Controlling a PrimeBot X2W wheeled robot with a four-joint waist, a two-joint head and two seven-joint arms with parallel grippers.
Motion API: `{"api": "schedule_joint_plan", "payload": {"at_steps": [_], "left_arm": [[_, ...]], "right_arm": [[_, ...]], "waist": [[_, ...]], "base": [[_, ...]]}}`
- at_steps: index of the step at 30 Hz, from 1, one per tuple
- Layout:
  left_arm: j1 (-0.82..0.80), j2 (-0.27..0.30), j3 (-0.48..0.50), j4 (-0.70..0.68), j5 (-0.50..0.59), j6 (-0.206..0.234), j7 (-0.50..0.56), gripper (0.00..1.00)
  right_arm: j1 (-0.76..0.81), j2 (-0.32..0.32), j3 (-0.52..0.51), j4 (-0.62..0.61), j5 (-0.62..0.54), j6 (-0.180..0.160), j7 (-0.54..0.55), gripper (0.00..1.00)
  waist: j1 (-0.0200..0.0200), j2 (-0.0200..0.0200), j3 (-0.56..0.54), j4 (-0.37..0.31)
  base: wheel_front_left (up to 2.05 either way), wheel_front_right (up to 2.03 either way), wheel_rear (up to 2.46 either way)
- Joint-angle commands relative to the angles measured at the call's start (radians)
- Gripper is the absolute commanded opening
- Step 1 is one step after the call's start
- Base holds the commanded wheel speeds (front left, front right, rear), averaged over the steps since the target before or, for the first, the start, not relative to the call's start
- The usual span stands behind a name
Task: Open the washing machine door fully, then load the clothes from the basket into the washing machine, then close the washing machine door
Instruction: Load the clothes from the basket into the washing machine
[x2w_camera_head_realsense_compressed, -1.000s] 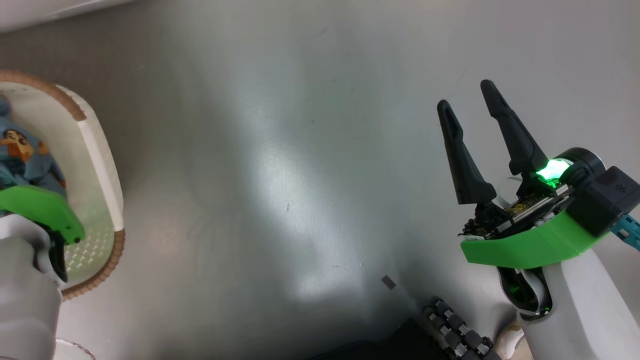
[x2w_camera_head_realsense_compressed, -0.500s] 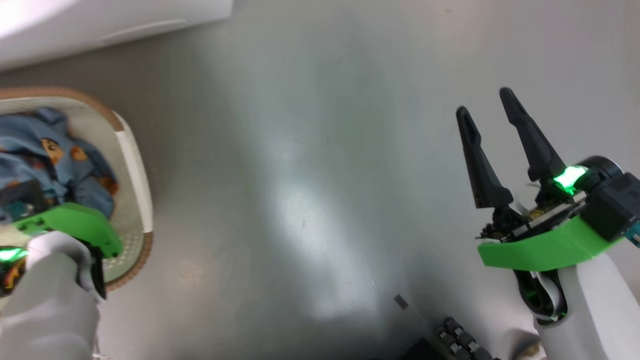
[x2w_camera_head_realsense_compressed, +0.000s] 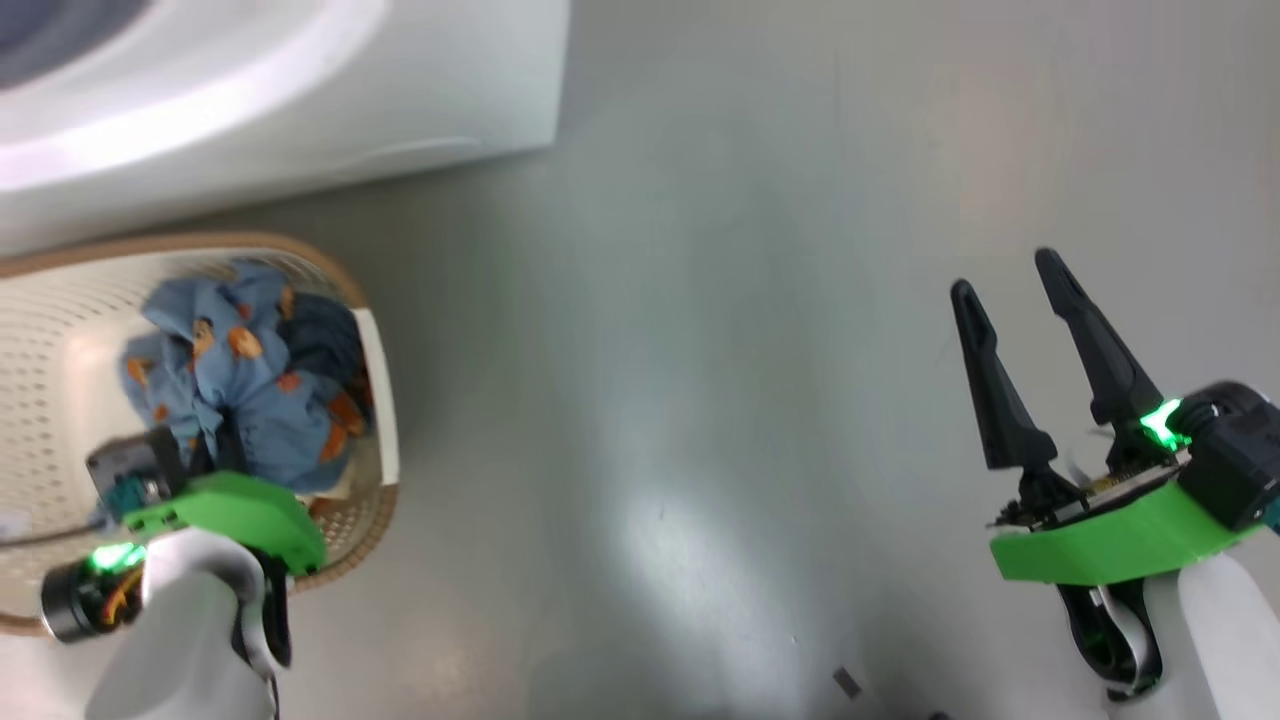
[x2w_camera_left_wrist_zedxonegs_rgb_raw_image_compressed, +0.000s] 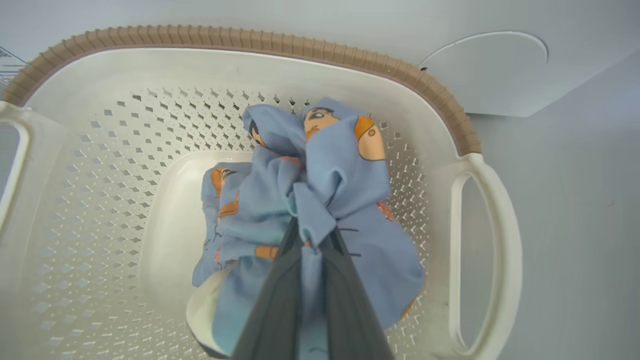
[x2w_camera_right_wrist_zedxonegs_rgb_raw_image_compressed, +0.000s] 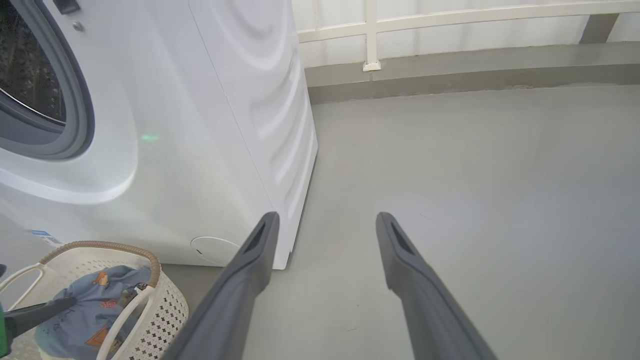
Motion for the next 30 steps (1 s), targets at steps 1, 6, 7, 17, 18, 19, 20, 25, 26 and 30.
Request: {"api": "schedule_joint_plan", "payload": {"at_steps": [1, 6, 7, 17, 18, 19, 20, 25, 26, 30], "left_arm": [[0.059, 0.026, 0.042, -0.051, 0.024, 0.014, -0.012, 0.00], [0.157, -0.001, 0.092, -0.163, 0.058, 0.011, -0.012, 0.00], [0.177, -0.004, 0.099, -0.181, 0.068, 0.011, -0.012, 0.00], [0.337, -0.039, 0.137, -0.348, 0.154, -0.021, -0.012, 0.00], [0.349, -0.041, 0.138, -0.368, 0.161, -0.026, -0.012, 0.00], [0.361, -0.042, 0.137, -0.386, 0.170, -0.028, -0.012, 0.00], [0.372, -0.042, 0.137, -0.405, 0.177, -0.032, -0.012, 0.00], [0.417, -0.045, 0.141, -0.486, 0.194, -0.048, -0.012, 0.00], [0.428, -0.047, 0.142, -0.506, 0.195, -0.053, -0.012, 0.00], [0.477, -0.037, 0.129, -0.559, 0.218, -0.062, -0.012, 0.00]], "right_arm": [[0.051, -0.009, 0.014, -0.013, -0.014, 0.002, -0.012, 1.00], [0.096, -0.006, 0.007, 0.005, -0.022, 0.002, -0.012, 1.00], [0.107, -0.005, 0.007, 0.010, -0.023, 0.002, -0.012, 1.00], [0.202, 0.007, 0.009, 0.044, -0.037, 0.002, -0.012, 1.00], [0.211, 0.007, 0.010, 0.046, -0.039, 0.002, -0.012, 1.00], [0.220, 0.008, 0.011, 0.047, -0.041, 0.002, -0.012, 1.00], [0.228, 0.009, 0.011, 0.049, -0.042, 0.002, -0.012, 1.00], [0.260, 0.015, 0.009, 0.056, -0.048, 0.002, -0.012, 1.00], [0.268, 0.017, 0.009, 0.057, -0.050, 0.002, -0.012, 1.00], [0.298, 0.023, 0.013, 0.063, -0.057, 0.002, -0.012, 1.00]], "waist": [[0.0001, 0.0000, -0.084, 0.041], [0.0001, 0.0000, -0.176, 0.065], [0.0001, 0.0000, -0.196, 0.069], [0.0001, 0.0000, -0.379, 0.106], [0.0001, 0.0000, -0.394, 0.110], [0.0001, 0.0000, -0.409, 0.114], [0.0001, 0.0000, -0.424, 0.117], [0.0001, 0.0000, -0.480, 0.128], [0.0001, 0.0000, -0.494, 0.130], [0.0001, 0.0000, -0.551, 0.135]], "base": [[0.00, 0.00, 0.00], [0.00, 0.00, 0.00], [0.00, 0.00, 0.00], [0.00, 0.00, 0.00], [0.00, 0.00, 0.00], [0.00, 0.00, 0.00], [0.00, 0.00, 0.00], [0.00, 0.00, 0.00], [0.00, 0.00, 0.00], [0.00, 0.00, 0.00]]}}
